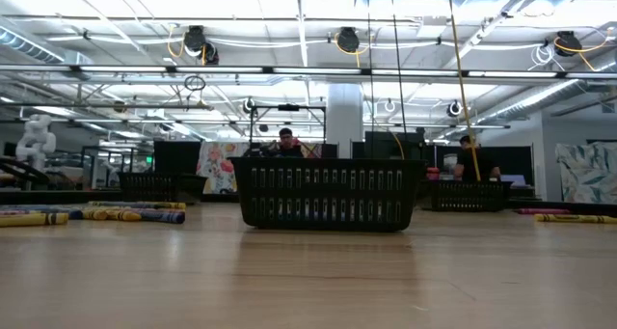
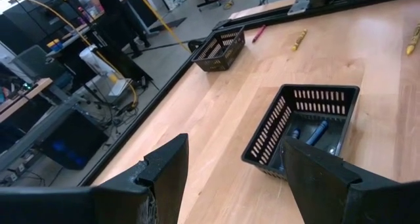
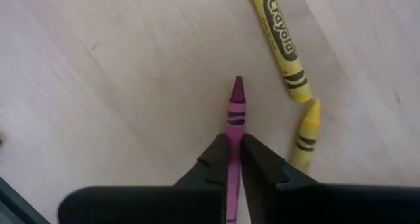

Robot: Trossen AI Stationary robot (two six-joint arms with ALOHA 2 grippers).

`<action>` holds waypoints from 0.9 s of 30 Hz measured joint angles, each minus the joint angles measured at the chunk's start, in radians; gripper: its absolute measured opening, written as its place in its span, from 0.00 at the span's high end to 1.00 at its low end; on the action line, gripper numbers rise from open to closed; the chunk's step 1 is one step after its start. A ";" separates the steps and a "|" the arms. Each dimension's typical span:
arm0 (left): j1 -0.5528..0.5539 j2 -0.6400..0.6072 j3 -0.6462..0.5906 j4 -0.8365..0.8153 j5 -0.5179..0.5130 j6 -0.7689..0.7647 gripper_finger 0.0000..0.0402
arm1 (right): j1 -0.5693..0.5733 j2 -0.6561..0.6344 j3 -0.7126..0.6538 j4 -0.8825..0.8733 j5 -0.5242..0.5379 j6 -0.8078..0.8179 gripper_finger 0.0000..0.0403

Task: Sort crayons
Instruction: Put the pink crayon into the top left black bin

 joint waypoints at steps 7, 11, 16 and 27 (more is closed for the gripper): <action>0.000 -0.009 0.000 -0.131 0.011 -0.138 0.41 | -0.001 -0.052 0.063 0.020 0.230 -0.120 0.99; 0.002 -0.009 0.000 -0.166 0.032 -0.177 0.41 | -0.009 -0.097 0.045 0.137 0.445 -0.270 1.00; 0.002 -0.006 0.000 -0.114 0.050 -0.163 0.41 | -0.046 -0.115 -0.015 0.378 0.737 -0.526 1.00; 0.086 0.007 -0.214 0.902 0.271 0.626 0.41 | -0.232 -0.085 -0.201 1.494 0.623 -1.460 1.00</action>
